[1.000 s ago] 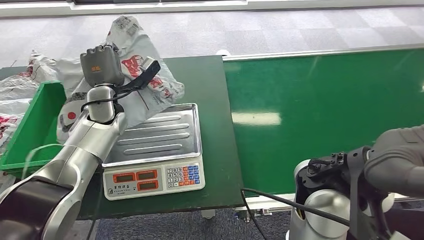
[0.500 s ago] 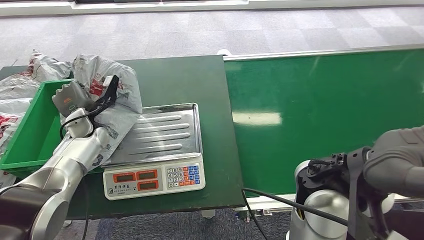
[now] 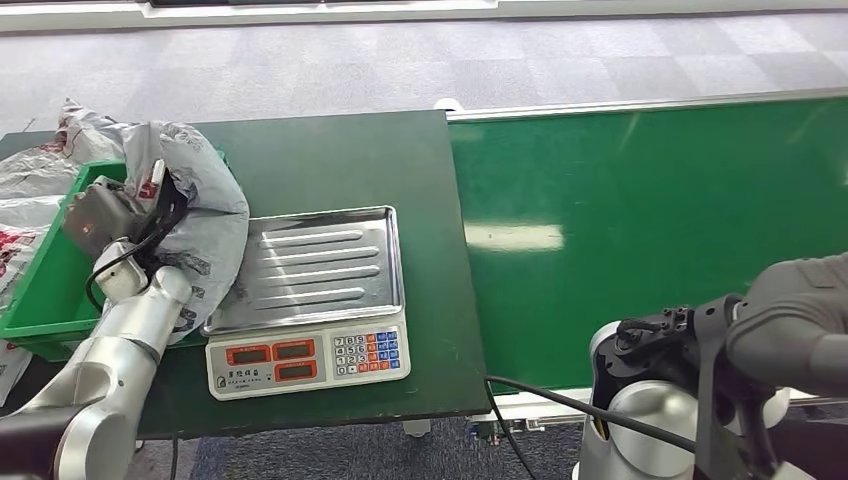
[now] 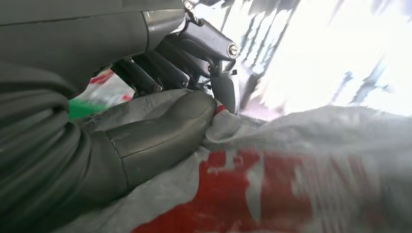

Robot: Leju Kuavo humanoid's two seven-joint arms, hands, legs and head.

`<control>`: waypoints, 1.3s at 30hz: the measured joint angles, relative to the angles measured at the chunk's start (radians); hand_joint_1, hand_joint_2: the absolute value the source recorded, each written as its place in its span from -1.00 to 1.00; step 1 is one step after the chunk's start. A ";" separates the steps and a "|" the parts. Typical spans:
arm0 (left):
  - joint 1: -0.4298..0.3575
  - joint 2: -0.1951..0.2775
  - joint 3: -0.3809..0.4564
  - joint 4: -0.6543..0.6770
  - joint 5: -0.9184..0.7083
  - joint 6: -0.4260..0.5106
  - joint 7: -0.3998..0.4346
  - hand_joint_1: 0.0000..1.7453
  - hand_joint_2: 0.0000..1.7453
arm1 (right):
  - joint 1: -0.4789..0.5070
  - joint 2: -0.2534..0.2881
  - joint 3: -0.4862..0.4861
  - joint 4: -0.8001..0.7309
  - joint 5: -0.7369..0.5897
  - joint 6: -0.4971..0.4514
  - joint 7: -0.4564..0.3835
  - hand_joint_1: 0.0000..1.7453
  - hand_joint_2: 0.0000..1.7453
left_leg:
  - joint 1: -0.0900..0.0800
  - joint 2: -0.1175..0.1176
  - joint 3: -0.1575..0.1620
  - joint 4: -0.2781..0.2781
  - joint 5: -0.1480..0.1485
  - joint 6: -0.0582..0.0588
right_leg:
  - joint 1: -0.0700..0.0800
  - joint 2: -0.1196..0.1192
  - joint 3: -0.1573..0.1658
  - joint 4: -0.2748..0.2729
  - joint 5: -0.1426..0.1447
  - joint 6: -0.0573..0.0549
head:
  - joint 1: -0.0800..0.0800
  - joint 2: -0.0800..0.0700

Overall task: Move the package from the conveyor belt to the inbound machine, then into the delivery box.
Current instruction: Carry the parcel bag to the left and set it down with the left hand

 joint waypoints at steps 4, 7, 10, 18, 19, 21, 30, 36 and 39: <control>0.007 -0.075 0.411 -0.164 -0.089 0.001 -0.445 0.77 1.00 | 0.000 0.000 0.000 0.000 -0.003 0.000 0.000 -1.00 -1.00 | 0.000 0.004 -0.001 0.000 0.000 0.000 | 0.000 0.005 -0.001 0.000 0.000 0.000 | 0.000 0.000; -0.024 -0.120 0.688 -0.237 -0.083 0.001 -0.666 0.91 1.00 | 0.001 0.000 0.000 0.000 -0.003 0.000 0.000 -1.00 -1.00 | 0.000 0.006 0.000 0.000 -0.001 -0.001 | 0.000 0.007 -0.001 0.000 0.000 0.000 | 0.000 0.000; -0.034 -0.129 0.759 -0.247 -0.076 0.002 -0.712 1.00 1.00 | 0.001 0.000 0.000 0.000 -0.003 0.000 0.000 -1.00 -1.00 | 0.000 0.006 0.000 0.000 -0.001 -0.001 | 0.000 0.007 -0.001 0.000 0.000 0.000 | 0.000 0.000; -0.083 -0.162 1.203 -0.258 0.391 0.002 -0.903 -1.00 1.00 | 0.000 0.000 0.001 0.016 -0.021 0.000 0.000 -1.00 -1.00 | 0.001 -0.003 -0.001 0.000 0.000 -0.001 | 0.000 -0.003 0.001 0.000 0.000 -0.001 | 0.000 0.000; -0.083 -0.162 1.206 -0.257 0.414 0.002 -0.903 -1.00 1.00 | 0.000 0.000 0.002 0.019 -0.023 0.000 0.000 -1.00 -1.00 | 0.001 -0.003 -0.001 0.000 0.000 -0.001 | 0.000 -0.003 0.001 0.000 0.000 -0.001 | 0.000 0.000; -0.083 -0.162 1.208 -0.258 0.431 0.002 -0.903 -1.00 1.00 | 0.000 0.000 0.002 0.024 -0.025 0.000 0.000 -1.00 -1.00 | 0.001 -0.004 -0.001 0.000 0.000 -0.001 | 0.000 -0.004 0.001 0.000 0.000 -0.001 | 0.000 0.000; -0.082 -0.173 1.200 -0.266 0.399 0.002 -0.906 -1.00 -1.00 | 0.000 0.000 0.002 0.027 -0.025 0.000 0.000 -1.00 -1.00 | 0.000 -0.005 -0.001 0.000 0.000 -0.001 | 0.000 -0.004 0.001 0.000 0.000 -0.001 | 0.000 0.000; -0.075 -0.177 1.151 -0.258 0.456 0.002 -0.906 -1.00 -1.00 | 0.001 0.000 0.002 0.027 -0.021 0.000 0.000 -1.00 -1.00 | 0.000 -0.005 -0.001 0.000 0.000 -0.001 | 0.000 -0.004 0.001 0.000 0.000 -0.001 | 0.000 0.000; -0.064 -0.178 1.062 -0.247 0.561 -0.028 -0.906 -1.00 -1.00 | 0.000 0.000 0.002 0.030 -0.018 0.000 0.000 -1.00 -1.00 | 0.000 -0.006 -0.001 0.000 0.000 -0.001 | 0.000 -0.005 0.001 0.000 0.000 -0.001 | 0.000 0.000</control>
